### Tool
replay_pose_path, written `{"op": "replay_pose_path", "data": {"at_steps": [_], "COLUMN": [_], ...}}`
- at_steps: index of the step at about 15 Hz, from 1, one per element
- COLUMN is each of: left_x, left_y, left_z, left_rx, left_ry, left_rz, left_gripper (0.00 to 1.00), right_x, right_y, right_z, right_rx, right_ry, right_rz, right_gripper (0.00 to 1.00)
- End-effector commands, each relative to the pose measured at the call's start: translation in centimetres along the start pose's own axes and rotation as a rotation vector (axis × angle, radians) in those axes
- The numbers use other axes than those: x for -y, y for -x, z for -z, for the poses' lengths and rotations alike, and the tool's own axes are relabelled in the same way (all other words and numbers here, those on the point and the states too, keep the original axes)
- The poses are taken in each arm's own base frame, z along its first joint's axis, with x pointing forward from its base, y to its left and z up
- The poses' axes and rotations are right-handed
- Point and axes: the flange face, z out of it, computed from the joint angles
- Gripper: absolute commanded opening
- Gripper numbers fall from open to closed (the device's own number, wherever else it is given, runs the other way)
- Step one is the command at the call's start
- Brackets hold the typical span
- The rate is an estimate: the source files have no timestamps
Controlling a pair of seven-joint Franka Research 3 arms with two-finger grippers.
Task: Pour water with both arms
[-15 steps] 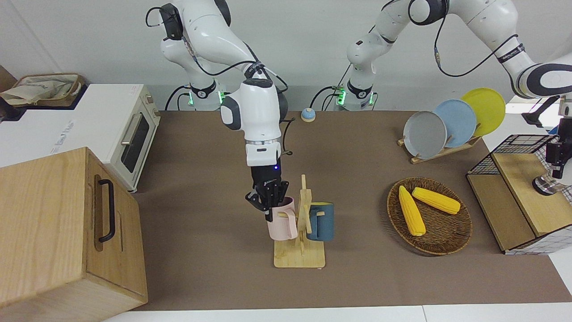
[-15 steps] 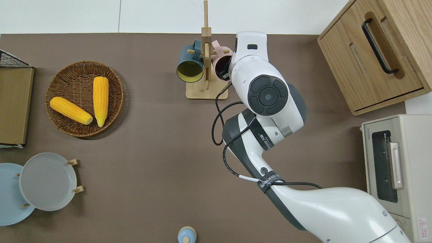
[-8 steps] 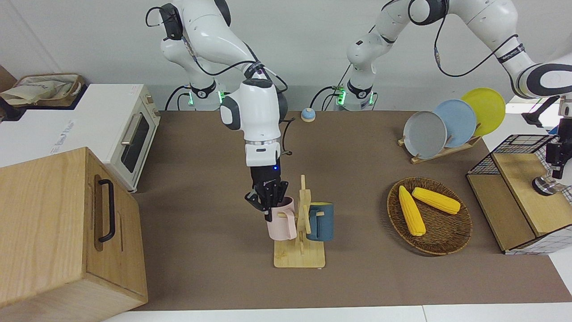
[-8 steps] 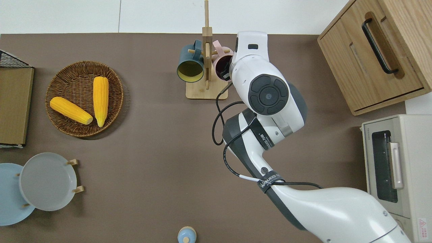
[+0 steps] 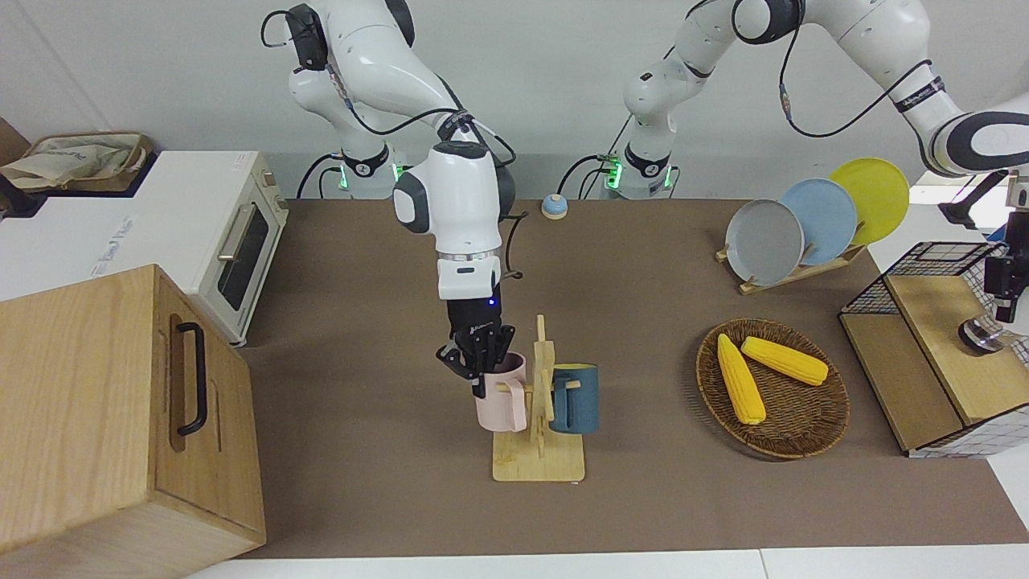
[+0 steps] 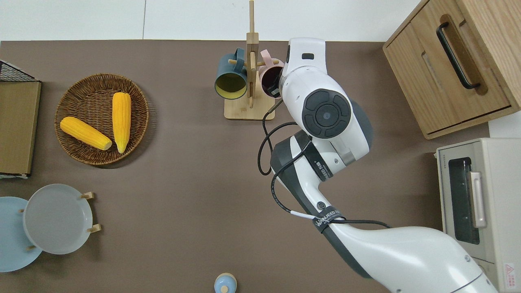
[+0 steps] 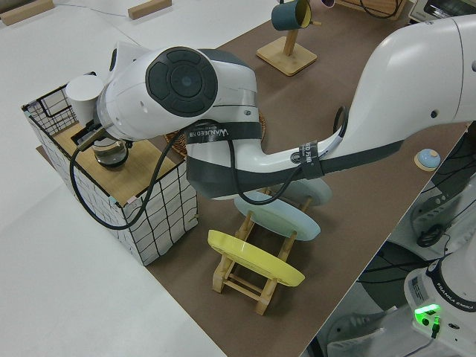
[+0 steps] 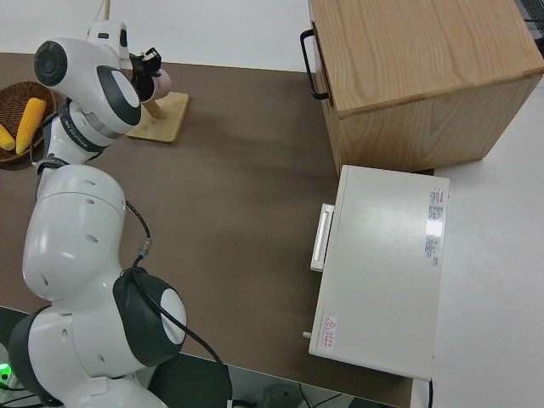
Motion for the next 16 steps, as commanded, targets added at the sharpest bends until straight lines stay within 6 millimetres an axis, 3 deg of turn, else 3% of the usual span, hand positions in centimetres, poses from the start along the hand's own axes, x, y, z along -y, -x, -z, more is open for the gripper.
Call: {"op": "replay_pose_path", "data": {"at_steps": [1,9,16], "left_x": [-0.5,-0.5,-1.9], "left_y": [-1.5,-2.0,-3.4], "left_z": [1.9,2.8,5.0], "left_rx": [-0.028,-0.024,0.02], "left_ry": [-0.008,-0.021,-0.034], "left_rz": [0.004,-0.002,0.007], "left_gripper": [0.0,0.0,0.0], "right_x": [-0.6,-1.9,-2.9], "right_y": [1.0,2.3,3.7], "right_z": [1.4,2.4,3.7], "right_rx": [0.011,0.025,0.038], "right_ry": [-0.009,-0.004,-0.004], "right_rz": [-0.027,-0.036,-0.046], "right_gripper": [0.077,0.077,0.077]}}
